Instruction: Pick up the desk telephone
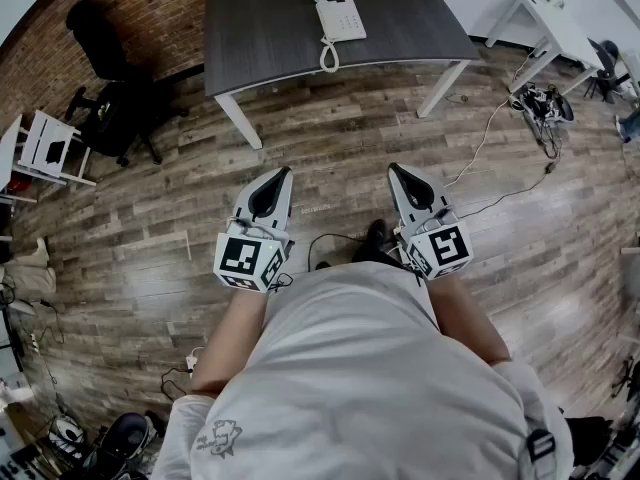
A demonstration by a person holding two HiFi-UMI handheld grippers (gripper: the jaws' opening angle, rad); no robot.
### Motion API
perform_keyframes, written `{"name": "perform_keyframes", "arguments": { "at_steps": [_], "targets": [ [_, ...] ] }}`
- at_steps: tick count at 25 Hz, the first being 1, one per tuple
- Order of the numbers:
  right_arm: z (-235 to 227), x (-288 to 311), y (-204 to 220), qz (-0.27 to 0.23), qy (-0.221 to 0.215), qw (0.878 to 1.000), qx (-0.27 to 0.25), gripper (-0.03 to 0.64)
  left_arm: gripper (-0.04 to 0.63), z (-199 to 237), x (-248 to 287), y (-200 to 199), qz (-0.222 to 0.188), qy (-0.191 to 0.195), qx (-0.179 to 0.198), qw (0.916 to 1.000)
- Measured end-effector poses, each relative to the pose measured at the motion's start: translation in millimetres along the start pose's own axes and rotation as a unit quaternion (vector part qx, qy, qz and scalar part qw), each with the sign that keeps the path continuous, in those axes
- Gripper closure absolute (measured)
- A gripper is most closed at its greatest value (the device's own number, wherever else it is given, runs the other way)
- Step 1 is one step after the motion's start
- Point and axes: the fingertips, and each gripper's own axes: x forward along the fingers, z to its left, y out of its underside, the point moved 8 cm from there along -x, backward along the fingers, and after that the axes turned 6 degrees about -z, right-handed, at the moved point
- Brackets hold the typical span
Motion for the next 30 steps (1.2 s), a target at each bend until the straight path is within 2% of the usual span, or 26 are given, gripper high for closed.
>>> {"name": "perform_keyframes", "arguments": {
  "at_steps": [14, 24, 26, 28, 30],
  "targets": [
    [-25, 15, 5, 0.003, -0.018, 1.0, 0.009, 0.612, 0.583, 2, 26, 4, 0.01, -0.012, -0.004, 0.9999],
    [-79, 32, 20, 0.011, -0.028, 0.999, 0.018, 0.611, 0.583, -2, 79, 20, 0.015, -0.005, -0.019, 0.9997],
    [-96, 34, 25, 0.014, -0.026, 0.999, 0.02, 0.596, 0.545, -3, 94, 22, 0.017, -0.006, -0.017, 0.9997],
    [-114, 37, 29, 0.017, -0.022, 0.999, 0.019, 0.526, 0.437, -4, 112, 25, 0.02, -0.005, -0.017, 0.9996],
    [-136, 40, 33, 0.02, -0.018, 0.999, 0.022, 0.467, 0.37, -6, 129, 27, 0.019, -0.008, -0.015, 0.9997]
  ]
}}
